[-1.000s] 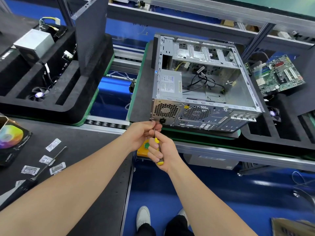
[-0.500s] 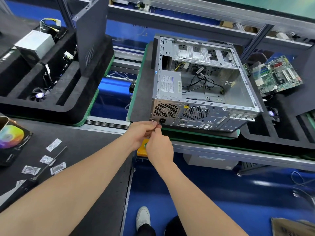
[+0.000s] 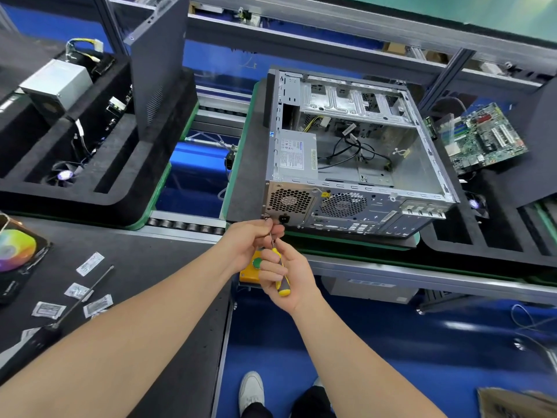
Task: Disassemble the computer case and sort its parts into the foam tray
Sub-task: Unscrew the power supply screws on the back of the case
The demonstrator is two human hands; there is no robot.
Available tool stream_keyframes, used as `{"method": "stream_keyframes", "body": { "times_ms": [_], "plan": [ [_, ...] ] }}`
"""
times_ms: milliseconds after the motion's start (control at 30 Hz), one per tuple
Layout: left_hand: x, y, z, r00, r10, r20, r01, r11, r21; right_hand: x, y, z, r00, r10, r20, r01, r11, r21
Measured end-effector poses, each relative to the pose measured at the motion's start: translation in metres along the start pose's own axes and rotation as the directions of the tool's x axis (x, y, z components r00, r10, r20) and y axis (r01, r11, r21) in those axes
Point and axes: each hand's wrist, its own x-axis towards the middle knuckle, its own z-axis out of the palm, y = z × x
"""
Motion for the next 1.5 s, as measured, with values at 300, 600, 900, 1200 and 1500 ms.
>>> {"method": "stream_keyframes", "body": {
  "times_ms": [300, 600, 900, 1200, 1500],
  "plan": [
    [-0.010, 0.005, -0.003, 0.997, -0.064, 0.049, 0.067, 0.996, -0.062, 0.002, -0.006, 0.009, 0.982, -0.169, -0.089, 0.115, 0.897, -0.427],
    [-0.010, -0.004, 0.007, 0.999, -0.021, -0.035, 0.018, 0.996, -0.091, 0.002, 0.004, 0.024, 0.712, -0.700, 0.048, -0.126, -0.194, -0.973],
    [-0.011, -0.010, 0.008, 0.998, -0.021, -0.051, 0.013, 0.988, -0.151, 0.002, 0.008, 0.016, 0.712, -0.701, 0.043, -0.098, -0.159, -0.982],
    [-0.010, -0.023, 0.045, 0.997, 0.078, 0.024, -0.075, 0.990, -0.118, -0.030, -0.003, -0.021, 0.639, -0.765, 0.080, 0.024, -0.084, -0.996],
    [-0.012, -0.061, 0.153, 0.985, -0.047, 0.164, 0.018, 0.984, 0.175, -0.101, -0.077, -0.049, 0.269, -0.957, 0.108, 0.131, -0.075, -0.989]
  ]
}}
